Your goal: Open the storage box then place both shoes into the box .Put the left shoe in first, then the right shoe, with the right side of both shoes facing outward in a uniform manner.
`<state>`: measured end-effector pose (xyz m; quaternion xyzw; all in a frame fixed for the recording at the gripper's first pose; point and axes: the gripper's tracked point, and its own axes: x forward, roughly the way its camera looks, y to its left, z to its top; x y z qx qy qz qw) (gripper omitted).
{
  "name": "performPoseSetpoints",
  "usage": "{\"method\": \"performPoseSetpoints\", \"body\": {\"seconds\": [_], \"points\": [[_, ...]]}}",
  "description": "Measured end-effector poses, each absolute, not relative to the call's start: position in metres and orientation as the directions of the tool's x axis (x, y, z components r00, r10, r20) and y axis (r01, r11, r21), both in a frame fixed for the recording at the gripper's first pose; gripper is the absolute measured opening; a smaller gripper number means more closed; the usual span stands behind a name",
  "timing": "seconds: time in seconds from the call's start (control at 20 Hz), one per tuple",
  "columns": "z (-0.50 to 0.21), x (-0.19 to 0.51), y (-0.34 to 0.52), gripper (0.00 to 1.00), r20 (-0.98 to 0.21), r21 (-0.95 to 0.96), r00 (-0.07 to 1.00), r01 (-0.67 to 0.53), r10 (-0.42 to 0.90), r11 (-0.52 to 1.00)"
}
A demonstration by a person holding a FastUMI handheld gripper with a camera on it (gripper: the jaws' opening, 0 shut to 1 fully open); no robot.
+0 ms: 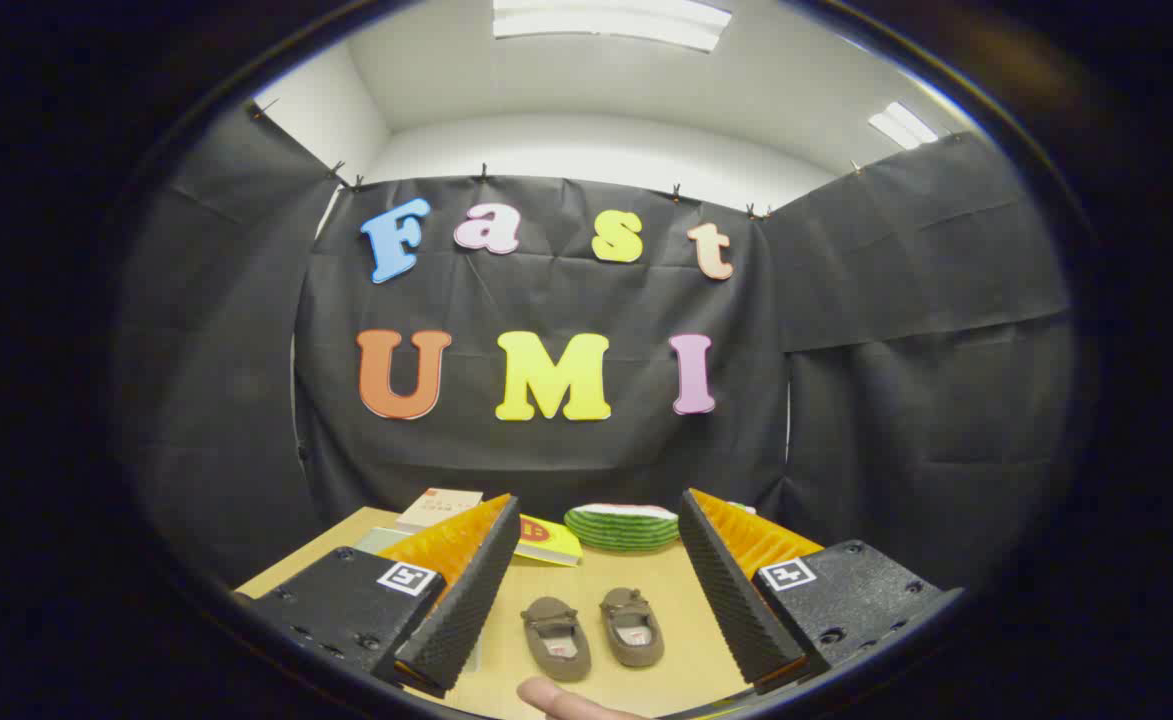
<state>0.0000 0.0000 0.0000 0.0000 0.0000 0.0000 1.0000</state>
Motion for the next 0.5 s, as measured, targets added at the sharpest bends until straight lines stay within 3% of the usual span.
{"method": "performPoseSetpoints", "body": {"seconds": [0.5], "points": [[-0.039,0.003,-0.007,1.0,-0.072,-0.022,0.997,-0.014,0.012,1.0]]}}
